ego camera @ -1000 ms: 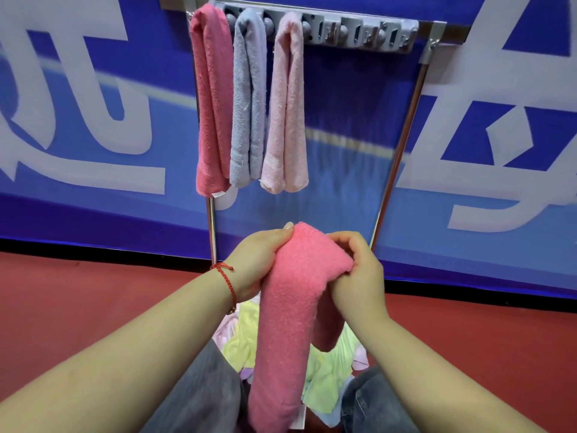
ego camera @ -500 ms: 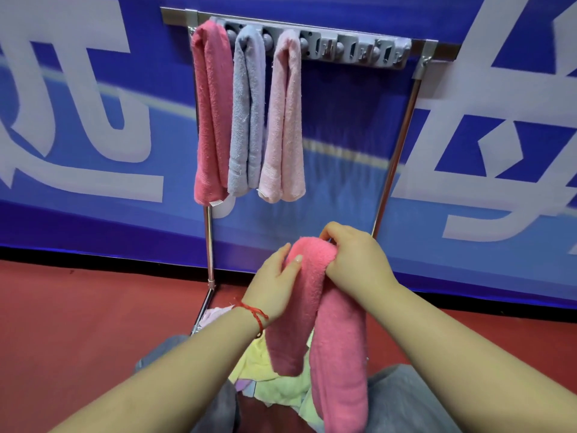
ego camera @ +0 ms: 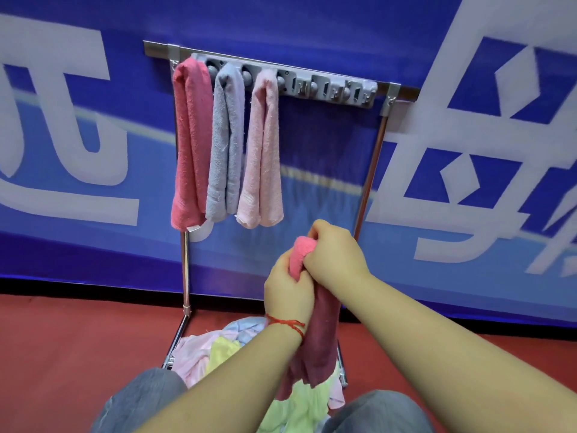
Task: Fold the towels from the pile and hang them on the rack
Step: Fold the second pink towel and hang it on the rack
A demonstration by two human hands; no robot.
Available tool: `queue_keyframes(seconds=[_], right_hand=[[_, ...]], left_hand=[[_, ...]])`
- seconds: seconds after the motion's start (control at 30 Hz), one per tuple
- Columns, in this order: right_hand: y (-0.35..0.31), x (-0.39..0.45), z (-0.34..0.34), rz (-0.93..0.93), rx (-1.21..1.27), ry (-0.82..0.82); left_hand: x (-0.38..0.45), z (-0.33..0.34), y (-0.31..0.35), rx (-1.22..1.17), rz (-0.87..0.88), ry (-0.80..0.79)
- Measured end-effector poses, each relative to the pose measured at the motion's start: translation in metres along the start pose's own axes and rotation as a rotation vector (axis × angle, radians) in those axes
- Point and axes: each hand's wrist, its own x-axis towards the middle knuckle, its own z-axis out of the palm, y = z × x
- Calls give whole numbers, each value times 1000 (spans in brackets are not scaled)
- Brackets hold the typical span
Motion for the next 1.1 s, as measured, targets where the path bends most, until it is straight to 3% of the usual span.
queue_keyframes(seconds=[0.13,0.3,0.7,0.83,1.1], right_hand=[[-6,13,-12,92,245,33],[-11,31,-28,62,346,87],[-10,88,-79,-30,161,159],[-8,111,-97,-37,102,173],[-13,161,-130,-100,-84,186]], left_hand=[[11,-3,19,104,99,46],[37,-18,36,315,282,62],[128,-50,108,877,1076,35],[148,-47,138,890,1106,-25],[190,-29,186,1058,1002,-105]])
